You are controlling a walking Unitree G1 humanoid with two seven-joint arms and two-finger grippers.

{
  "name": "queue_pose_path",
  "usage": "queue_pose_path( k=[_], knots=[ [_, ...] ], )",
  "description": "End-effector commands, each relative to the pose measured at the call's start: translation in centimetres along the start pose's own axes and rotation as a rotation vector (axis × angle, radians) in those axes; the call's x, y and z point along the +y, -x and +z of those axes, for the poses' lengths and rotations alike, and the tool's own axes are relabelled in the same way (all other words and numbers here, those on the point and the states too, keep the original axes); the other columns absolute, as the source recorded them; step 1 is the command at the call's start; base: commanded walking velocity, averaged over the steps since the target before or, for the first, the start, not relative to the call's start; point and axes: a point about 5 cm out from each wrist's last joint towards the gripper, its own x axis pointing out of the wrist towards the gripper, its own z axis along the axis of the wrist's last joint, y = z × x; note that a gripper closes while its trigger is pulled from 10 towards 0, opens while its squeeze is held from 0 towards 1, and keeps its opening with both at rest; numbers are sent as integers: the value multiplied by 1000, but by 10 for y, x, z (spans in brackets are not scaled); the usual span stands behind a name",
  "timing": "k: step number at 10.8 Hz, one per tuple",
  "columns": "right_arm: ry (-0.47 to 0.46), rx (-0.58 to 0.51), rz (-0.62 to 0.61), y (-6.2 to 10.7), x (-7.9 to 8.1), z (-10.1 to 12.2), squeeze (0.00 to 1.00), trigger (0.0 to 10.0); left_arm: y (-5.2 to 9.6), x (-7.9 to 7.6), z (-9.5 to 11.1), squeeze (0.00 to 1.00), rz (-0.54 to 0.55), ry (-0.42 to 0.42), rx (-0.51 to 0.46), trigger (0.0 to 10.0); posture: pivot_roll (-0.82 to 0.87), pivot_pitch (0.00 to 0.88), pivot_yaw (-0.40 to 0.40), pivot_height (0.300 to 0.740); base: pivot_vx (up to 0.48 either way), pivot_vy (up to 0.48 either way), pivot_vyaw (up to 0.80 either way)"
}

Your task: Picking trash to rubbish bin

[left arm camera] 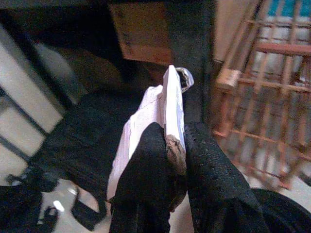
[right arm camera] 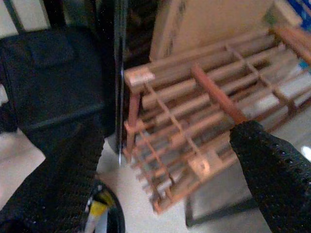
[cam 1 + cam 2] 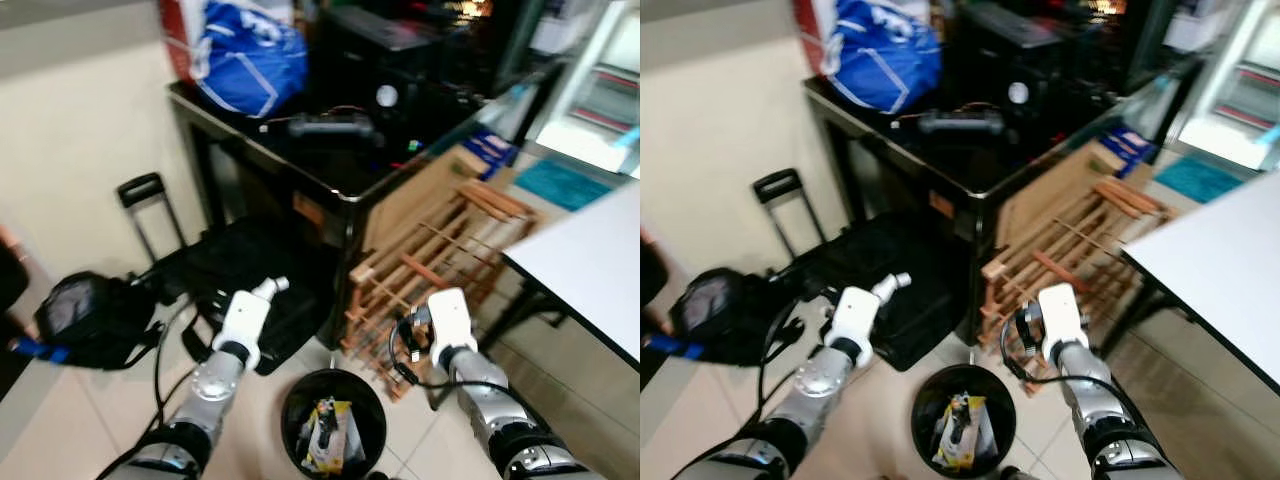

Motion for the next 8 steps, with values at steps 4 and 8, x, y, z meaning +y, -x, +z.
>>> queue_pose_path(
  k=[4, 8],
  knots=[
    [37, 75, 79, -1, 14, -7, 0, 10000, -8, -28, 2, 0, -116, 15, 67, 10000, -44, 43, 13, 740, 0, 0, 0],
    [47, 113, 183, -6, 42, -5, 0, 10000, -12, -40, 2, 0, -153, 53, 128, 10000, -36, 24, 15, 740, 0, 0, 0]
  ],
)
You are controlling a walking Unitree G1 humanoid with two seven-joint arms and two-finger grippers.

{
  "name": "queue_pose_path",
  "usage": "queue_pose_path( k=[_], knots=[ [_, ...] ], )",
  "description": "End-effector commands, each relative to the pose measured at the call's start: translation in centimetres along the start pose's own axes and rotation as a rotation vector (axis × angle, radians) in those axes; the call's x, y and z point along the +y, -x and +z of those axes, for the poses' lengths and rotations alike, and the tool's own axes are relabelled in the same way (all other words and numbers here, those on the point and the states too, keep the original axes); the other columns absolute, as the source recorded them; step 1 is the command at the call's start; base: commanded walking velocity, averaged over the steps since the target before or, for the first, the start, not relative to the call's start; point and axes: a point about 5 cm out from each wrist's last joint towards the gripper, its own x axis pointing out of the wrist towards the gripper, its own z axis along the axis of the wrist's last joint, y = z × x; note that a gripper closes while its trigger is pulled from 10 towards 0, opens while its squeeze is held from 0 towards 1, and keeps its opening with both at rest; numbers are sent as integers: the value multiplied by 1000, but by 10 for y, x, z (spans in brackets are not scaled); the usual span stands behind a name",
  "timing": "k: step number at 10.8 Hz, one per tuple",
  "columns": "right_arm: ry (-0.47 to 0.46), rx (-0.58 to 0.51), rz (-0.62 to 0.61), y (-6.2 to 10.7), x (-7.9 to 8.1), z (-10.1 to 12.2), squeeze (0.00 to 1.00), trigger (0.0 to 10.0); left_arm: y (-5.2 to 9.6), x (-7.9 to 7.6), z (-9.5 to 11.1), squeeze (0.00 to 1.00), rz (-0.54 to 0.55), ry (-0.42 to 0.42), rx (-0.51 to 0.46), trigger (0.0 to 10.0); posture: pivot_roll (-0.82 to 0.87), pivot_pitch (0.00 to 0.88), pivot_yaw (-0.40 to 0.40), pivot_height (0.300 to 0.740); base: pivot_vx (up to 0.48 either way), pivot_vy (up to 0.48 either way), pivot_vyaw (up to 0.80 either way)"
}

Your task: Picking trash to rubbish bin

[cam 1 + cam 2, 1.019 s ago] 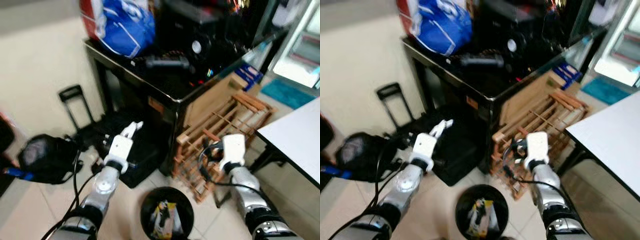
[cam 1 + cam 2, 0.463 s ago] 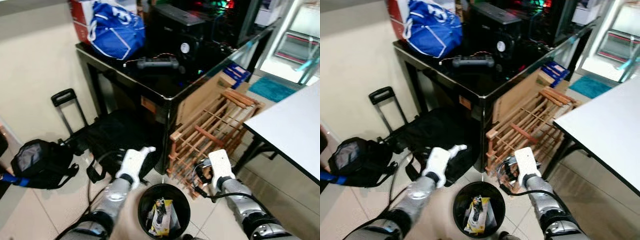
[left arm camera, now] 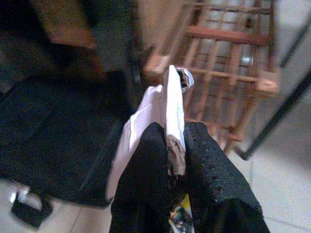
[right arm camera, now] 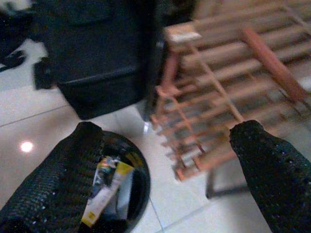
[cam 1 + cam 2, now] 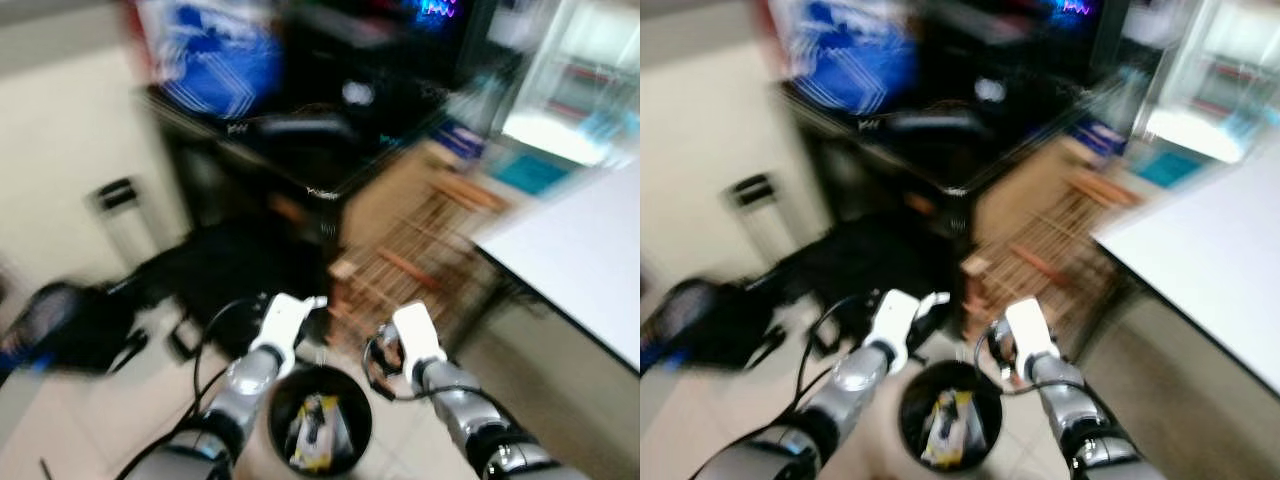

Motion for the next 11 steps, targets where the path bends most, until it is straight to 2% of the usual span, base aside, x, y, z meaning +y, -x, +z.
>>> queue_pose_path(
  k=[1, 4, 7, 11],
  knots=[
    [5, -1, 43, -3, 8, 6, 0, 10000, -1, 0, -3, 0, -4, 12, 36, 10000, -39, 20, 19, 740, 0, 0, 0],
    [5, -6, 82, -6, 17, 9, 0, 10000, -2, -7, -6, 0, -38, 14, 80, 10000, -45, 20, 29, 740, 0, 0, 0],
    [-2, -12, 85, -6, 17, 10, 0, 10000, -3, -10, -5, 0, -62, 37, 96, 10000, -52, 33, 30, 740, 0, 0, 0],
    [-15, -25, 90, -6, 16, 13, 0, 10000, -10, -24, 7, 0, -105, 58, 76, 10000, -72, 52, 29, 740, 0, 0, 0]
  ],
)
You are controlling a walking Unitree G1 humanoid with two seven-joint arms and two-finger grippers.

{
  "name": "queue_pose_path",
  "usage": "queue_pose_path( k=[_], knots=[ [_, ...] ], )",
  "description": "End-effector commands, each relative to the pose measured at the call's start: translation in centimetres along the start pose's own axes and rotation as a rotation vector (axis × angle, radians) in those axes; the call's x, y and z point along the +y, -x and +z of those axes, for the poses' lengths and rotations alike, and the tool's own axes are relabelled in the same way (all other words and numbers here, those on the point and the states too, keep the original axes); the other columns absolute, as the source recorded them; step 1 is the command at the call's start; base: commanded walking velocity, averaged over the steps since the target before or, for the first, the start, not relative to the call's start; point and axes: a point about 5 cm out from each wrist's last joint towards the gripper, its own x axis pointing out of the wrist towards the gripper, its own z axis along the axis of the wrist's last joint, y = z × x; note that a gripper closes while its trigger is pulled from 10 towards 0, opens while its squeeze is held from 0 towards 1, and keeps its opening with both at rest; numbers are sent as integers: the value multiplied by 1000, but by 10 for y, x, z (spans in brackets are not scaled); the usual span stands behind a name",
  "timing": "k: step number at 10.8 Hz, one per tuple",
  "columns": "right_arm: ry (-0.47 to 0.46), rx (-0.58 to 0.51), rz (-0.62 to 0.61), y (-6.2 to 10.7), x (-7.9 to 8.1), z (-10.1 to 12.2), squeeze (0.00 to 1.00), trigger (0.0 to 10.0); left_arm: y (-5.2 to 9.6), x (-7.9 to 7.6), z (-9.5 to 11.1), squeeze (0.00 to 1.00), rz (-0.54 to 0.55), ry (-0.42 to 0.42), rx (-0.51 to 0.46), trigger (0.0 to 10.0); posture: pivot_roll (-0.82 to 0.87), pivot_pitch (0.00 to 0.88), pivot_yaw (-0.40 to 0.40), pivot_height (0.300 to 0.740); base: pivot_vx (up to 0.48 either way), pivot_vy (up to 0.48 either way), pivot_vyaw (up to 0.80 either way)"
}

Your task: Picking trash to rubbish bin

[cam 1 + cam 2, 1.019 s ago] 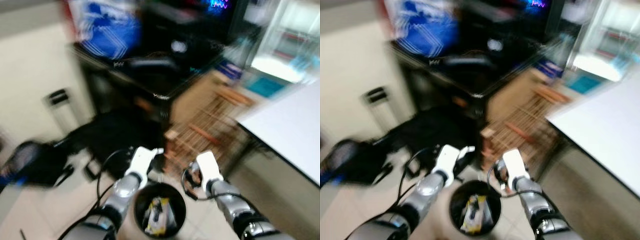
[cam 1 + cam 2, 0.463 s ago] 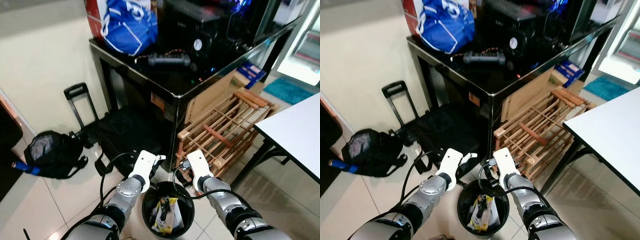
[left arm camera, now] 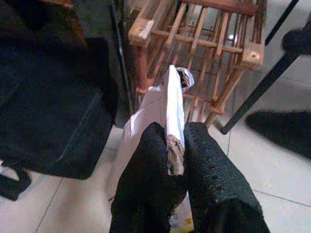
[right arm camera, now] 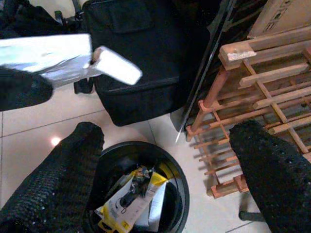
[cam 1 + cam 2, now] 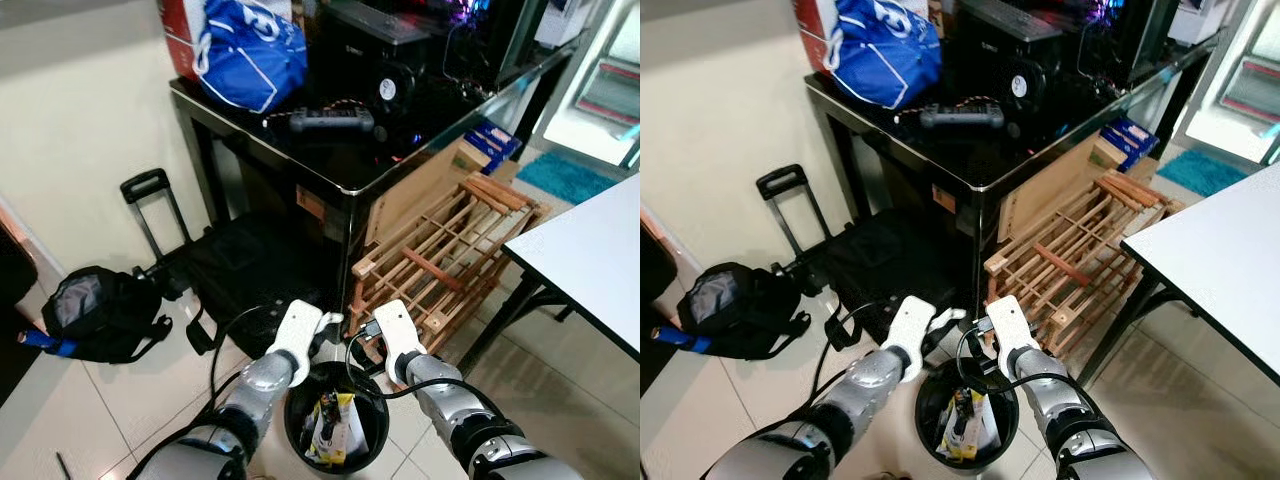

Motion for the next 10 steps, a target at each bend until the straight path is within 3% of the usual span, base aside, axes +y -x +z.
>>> queue_pose_path(
  k=[1, 4, 7, 10],
  knots=[
    [-12, -7, 3, 0, 1, 0, 0, 10000, -2, -2, 4, 0, -4, 12, -5, 10000, -77, 56, 31, 740, 0, 0, 0],
    [-21, -15, 0, 0, 4, 0, 0, 10000, -5, -16, 6, 0, -47, 32, -11, 10000, -87, 72, 39, 740, 0, 0, 0],
    [-22, -17, -35, 1, -1, 0, 0, 10000, -5, -18, 5, 0, -56, 43, -6, 10000, -90, 77, 43, 740, 0, 0, 0],
    [6, 80, -93, 5, -9, -16, 0, 10000, -5, -18, 4, 0, -55, 55, -5, 10000, -89, 80, 42, 740, 0, 0, 0]
  ],
)
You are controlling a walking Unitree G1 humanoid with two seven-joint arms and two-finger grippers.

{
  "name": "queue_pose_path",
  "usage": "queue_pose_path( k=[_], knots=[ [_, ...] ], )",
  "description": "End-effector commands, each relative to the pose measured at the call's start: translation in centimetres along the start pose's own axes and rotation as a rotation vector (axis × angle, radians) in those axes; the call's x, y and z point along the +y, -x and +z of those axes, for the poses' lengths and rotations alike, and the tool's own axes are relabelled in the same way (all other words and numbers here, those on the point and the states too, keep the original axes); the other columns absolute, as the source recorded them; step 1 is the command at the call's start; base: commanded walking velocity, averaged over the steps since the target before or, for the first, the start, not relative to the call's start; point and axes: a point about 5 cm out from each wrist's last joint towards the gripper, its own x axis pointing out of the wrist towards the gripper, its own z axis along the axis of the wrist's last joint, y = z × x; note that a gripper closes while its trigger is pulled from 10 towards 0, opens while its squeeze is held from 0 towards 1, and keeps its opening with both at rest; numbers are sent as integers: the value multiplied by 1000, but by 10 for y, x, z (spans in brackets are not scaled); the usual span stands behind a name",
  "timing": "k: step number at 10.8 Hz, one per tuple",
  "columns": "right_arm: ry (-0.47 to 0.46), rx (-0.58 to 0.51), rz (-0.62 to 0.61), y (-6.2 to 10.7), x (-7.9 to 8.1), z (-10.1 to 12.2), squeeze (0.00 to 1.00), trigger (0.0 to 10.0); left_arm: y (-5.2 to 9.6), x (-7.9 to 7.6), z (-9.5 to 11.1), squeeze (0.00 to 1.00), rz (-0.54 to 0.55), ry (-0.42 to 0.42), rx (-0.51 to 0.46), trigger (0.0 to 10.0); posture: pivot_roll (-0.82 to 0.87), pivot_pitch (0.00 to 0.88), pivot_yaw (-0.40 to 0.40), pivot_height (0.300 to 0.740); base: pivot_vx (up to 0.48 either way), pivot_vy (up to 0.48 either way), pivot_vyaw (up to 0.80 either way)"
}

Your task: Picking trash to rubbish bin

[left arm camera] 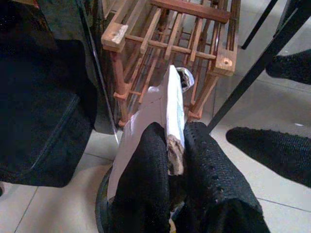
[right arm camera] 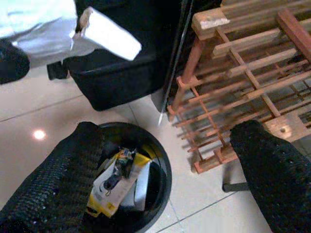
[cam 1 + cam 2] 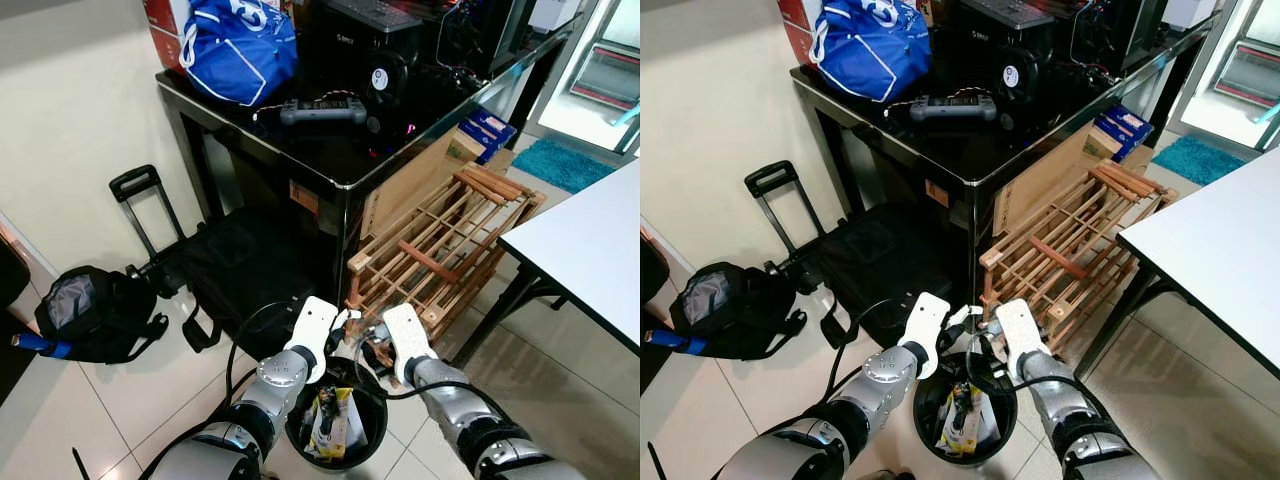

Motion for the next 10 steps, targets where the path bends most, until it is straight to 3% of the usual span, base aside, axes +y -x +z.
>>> queue_pose_path(
  k=[1, 6, 8, 10],
  knots=[
    [-3, 16, -2, 0, 0, -2, 0, 10000, 0, -2, -3, 0, -6, 19, 15, 10000, -91, 82, 43, 740, 0, 0, 0],
    [-9, 19, -12, 1, -4, -3, 0, 10000, 1, -3, -4, 0, -16, 34, 8, 10000, -100, 87, 45, 740, 0, 0, 0],
    [-78, -15, 4, 2, -7, 0, 0, 10000, 1, -4, -5, 0, -19, 37, 12, 10000, -103, 90, 44, 740, 0, 0, 0],
    [-64, 24, -27, 8, -24, -11, 0, 10000, 1, -4, -6, 0, -17, 43, 12, 10000, -104, 90, 43, 740, 0, 0, 0]
  ],
)
